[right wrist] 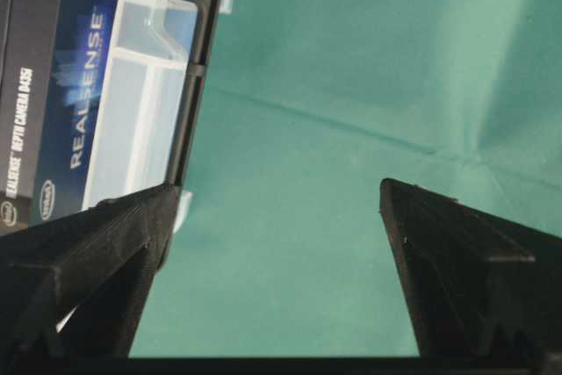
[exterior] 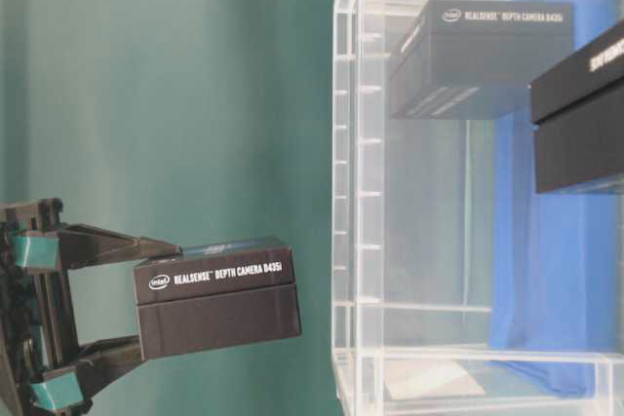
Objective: Take out the box from the case.
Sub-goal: 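Close the left gripper and lift the left box out of the bin, then carry the held box forward and lower it left of the first box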
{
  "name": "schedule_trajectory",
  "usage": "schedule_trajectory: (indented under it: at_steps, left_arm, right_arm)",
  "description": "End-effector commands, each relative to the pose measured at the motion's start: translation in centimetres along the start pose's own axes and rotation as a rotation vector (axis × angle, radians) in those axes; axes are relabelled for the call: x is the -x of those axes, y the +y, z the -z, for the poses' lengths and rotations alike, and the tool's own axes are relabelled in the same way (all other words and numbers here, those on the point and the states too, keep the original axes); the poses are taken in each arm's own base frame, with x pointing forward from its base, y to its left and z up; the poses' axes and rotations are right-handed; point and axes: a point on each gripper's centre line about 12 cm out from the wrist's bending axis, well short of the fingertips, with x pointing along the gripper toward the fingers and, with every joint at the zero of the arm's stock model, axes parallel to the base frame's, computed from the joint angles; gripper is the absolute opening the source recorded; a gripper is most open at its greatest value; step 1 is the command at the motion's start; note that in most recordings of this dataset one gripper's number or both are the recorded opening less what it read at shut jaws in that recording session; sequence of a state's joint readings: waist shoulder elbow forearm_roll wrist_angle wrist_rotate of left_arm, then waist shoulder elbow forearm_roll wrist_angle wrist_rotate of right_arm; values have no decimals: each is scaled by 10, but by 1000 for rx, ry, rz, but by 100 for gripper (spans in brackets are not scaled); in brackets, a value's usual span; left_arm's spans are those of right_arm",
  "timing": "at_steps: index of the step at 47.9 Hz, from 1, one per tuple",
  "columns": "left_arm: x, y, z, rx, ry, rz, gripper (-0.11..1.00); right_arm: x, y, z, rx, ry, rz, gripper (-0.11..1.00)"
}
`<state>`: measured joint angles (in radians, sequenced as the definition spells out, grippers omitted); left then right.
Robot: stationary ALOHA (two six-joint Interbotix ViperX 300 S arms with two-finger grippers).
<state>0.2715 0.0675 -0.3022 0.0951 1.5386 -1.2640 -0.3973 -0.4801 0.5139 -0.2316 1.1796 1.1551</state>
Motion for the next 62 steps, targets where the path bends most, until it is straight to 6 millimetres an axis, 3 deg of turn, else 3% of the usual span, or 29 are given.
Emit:
schedule_trajectory:
  at_steps: [1,44,62]
  left_arm:
    - [28,3,-3,7,-25,67,61]
    - [25,6,1,1,-20,57,61]
    - [25,6,20,-26,-4,53,61]
  right_arm:
    - [5,1,-2,1,-14,-18,93]
    - [6,1,-2,1,-16,-21,93]
    - [5,1,-2,4,-16,-23,93]
